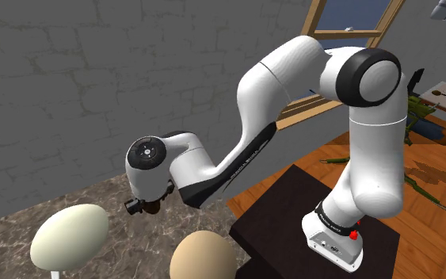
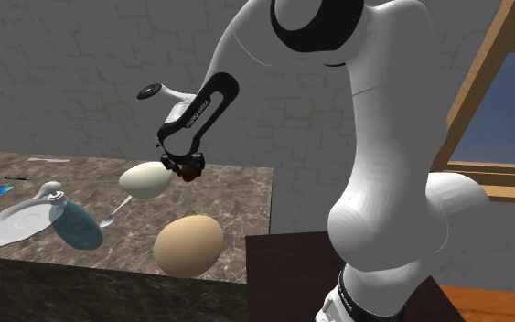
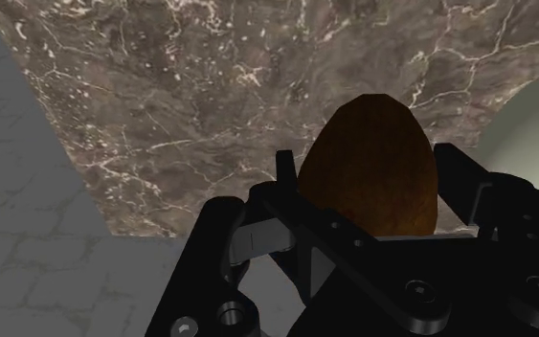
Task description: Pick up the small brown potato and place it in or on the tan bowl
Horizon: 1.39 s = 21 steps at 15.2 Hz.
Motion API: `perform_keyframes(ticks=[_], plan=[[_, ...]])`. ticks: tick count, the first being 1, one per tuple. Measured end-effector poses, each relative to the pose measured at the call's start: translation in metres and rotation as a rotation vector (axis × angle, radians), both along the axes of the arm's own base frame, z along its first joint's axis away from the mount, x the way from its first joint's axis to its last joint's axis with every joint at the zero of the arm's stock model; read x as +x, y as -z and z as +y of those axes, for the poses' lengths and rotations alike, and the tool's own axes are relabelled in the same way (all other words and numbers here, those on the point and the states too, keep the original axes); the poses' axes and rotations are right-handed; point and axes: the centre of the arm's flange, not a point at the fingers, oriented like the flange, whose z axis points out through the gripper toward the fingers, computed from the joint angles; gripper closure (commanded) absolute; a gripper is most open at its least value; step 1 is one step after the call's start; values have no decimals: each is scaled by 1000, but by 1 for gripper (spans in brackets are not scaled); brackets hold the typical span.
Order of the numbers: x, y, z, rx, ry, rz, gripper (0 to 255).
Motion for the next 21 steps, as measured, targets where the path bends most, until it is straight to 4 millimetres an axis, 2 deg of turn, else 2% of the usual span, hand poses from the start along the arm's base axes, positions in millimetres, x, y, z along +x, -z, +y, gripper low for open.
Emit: perform_keyframes(ticks=[4,5,12,21], plan=[[-1,-19,2,0,0,0,255],[-7,-20,0,0,0,0,255],[-92,-22,-5,0,-1,1,255],[-212,-22,-27,0,-2,0,255]])
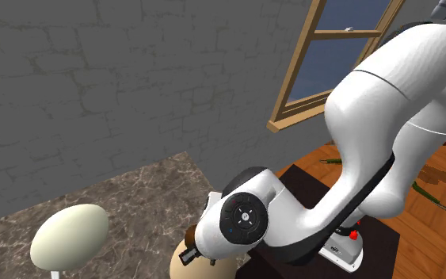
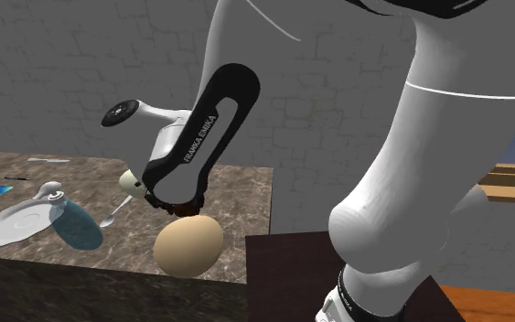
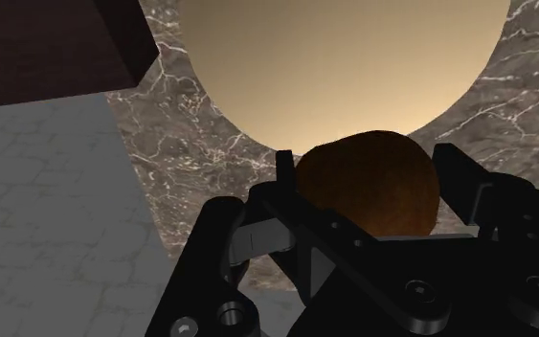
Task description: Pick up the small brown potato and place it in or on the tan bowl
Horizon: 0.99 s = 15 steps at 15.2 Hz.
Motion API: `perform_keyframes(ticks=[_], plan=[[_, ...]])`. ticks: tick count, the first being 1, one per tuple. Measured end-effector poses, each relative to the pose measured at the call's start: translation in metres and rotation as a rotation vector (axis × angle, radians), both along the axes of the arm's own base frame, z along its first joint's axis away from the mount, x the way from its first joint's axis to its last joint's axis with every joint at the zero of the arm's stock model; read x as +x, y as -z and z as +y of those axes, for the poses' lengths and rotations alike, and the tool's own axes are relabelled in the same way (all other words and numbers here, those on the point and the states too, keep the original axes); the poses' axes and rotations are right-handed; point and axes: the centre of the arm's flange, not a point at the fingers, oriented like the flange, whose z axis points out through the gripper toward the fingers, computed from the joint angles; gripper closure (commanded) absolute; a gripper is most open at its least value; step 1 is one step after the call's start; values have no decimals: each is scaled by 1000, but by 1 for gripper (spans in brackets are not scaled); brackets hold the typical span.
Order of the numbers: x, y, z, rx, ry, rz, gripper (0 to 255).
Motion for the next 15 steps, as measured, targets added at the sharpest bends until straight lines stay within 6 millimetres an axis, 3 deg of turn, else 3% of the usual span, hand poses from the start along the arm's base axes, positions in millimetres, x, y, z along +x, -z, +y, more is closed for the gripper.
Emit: perform_keyframes(ticks=[2,4,15], plan=[[-26,-1,0,1,0,0,255],[-35,6,0,0,1,1,255],[-39,60,1,4,2,-4,255]])
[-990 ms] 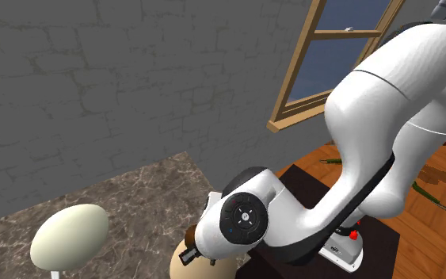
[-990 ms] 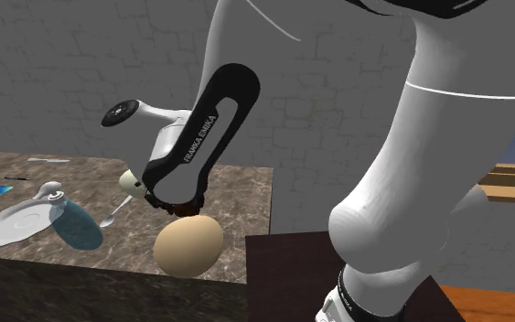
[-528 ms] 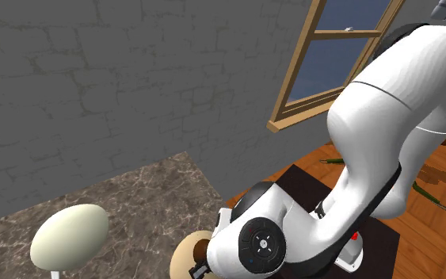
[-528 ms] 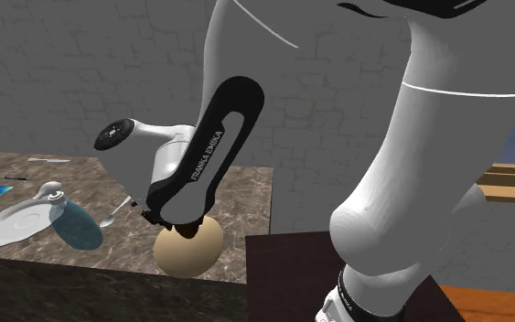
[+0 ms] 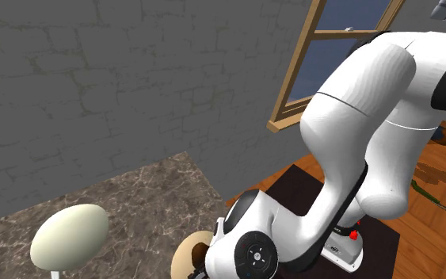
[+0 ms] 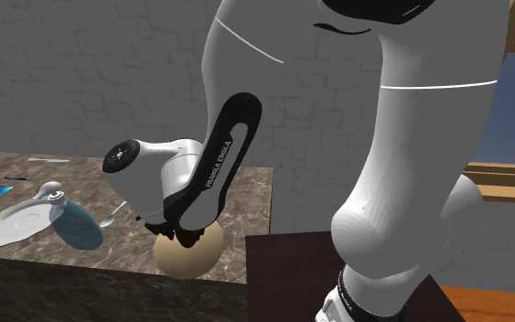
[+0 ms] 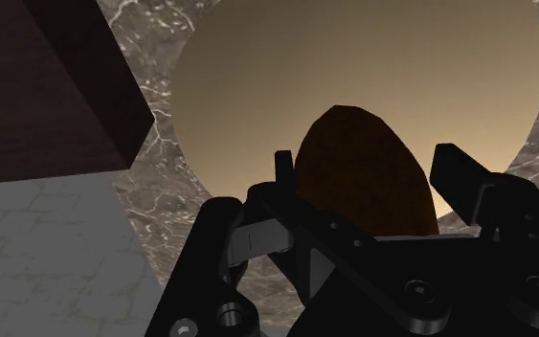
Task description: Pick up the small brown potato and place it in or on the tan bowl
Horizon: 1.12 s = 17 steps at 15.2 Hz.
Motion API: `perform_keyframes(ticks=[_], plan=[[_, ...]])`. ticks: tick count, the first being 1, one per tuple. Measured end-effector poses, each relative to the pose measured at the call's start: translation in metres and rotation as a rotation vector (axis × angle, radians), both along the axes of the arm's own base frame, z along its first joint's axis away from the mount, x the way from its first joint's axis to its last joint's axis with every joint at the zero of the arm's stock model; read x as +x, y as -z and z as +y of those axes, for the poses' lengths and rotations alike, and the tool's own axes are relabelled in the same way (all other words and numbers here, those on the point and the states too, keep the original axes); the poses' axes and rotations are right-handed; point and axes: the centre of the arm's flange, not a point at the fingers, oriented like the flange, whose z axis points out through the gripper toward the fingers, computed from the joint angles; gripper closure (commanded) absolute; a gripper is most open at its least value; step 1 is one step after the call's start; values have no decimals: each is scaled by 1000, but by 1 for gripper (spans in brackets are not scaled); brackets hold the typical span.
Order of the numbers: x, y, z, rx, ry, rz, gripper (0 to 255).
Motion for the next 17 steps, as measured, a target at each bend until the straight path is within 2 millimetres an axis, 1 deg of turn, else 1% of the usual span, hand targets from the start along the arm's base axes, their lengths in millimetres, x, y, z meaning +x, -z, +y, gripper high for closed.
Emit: perform_keyframes(ticks=[3,7,8,14,17], plan=[[1,5,0,0,-1,1,255],[0,7,-1,-1,-2,2,255],[0,6,-1,-1,-2,2,0],[0,8,-2,-4,0,4,0],[-9,-18,1,-4,-3,1,0]])
